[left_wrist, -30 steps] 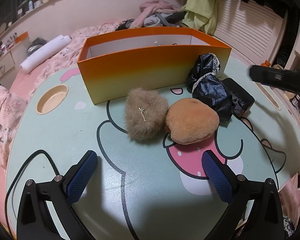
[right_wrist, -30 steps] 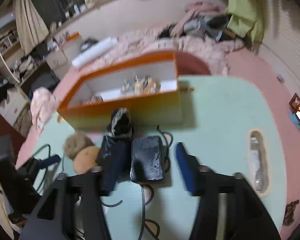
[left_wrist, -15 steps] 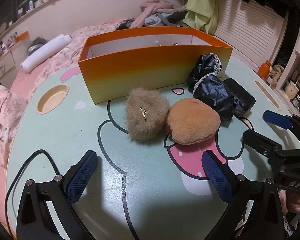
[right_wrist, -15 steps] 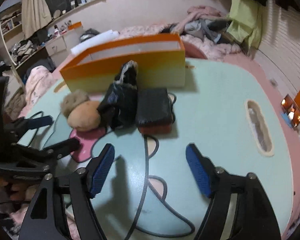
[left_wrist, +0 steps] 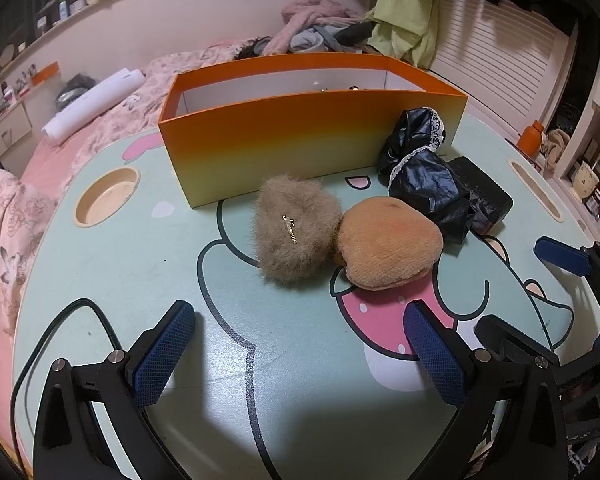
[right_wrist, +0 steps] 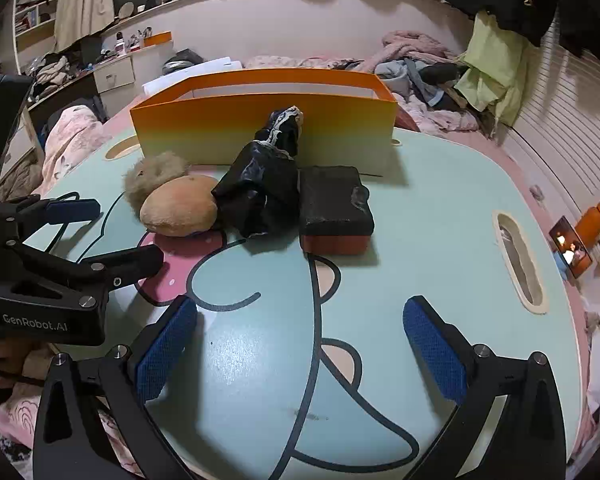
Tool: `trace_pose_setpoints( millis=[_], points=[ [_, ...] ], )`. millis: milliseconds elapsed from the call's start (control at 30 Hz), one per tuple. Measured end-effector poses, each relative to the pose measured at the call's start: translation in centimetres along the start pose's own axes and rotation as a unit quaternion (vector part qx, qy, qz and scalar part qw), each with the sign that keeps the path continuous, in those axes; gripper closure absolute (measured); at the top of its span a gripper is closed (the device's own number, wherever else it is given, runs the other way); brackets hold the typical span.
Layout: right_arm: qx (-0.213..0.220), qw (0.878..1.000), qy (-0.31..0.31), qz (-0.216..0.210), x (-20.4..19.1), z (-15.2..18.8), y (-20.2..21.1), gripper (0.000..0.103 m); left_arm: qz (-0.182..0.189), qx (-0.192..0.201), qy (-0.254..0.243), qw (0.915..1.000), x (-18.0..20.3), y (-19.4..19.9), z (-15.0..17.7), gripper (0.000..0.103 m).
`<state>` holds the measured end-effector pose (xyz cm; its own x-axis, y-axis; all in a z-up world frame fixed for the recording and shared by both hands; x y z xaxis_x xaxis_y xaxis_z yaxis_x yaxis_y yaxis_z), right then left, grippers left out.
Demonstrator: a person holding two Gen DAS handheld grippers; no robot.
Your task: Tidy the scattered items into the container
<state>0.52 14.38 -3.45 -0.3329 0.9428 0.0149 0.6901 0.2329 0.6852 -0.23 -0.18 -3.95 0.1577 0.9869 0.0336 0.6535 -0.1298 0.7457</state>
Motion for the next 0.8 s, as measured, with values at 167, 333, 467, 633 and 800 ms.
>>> trace_pose_setpoints(
  millis=[167, 333, 467, 633, 800],
  points=[
    [0.024, 1.0, 0.001, -0.002, -0.02, 0.31, 0.25, 0.0, -0.002, 0.0, 0.0, 1.0, -0.12, 0.05, 0.02, 0.0],
    [0.044, 0.999, 0.004, -0.007, 0.06, 0.27, 0.12, 0.0, -0.004, -0.002, 0.0, 1.0, 0.01, 0.16, -0.04, 0.0],
    [0.057, 0.998, 0.005, -0.009, 0.03, 0.25, 0.15, 0.0, -0.002, -0.004, -0.001, 1.0, 0.03, 0.1, -0.09, 0.0],
    [0.058, 0.998, 0.008, -0.013, -0.13, 0.2, 0.11, 0.0, -0.001, -0.006, -0.002, 1.0, 0.39, -0.07, -0.22, 0.0],
    [0.059, 0.998, 0.006, -0.014, -0.07, 0.39, 0.16, 0.0, -0.01, -0.005, 0.006, 0.9999, 0.18, 0.79, -0.79, 0.006]
  ],
)
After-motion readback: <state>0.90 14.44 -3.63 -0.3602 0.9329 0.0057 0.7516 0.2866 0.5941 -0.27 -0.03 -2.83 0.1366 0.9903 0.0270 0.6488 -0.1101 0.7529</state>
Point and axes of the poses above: each gripper's, at about its wrist camera, not at the fingertips, and y roughly against the way its jaws point, x to its right, z to its underside, the point moved 5 cm from there along -y, roughly the way its jaws point, and after that the axes turned 4 degrees about x, right-handed, at the moved point
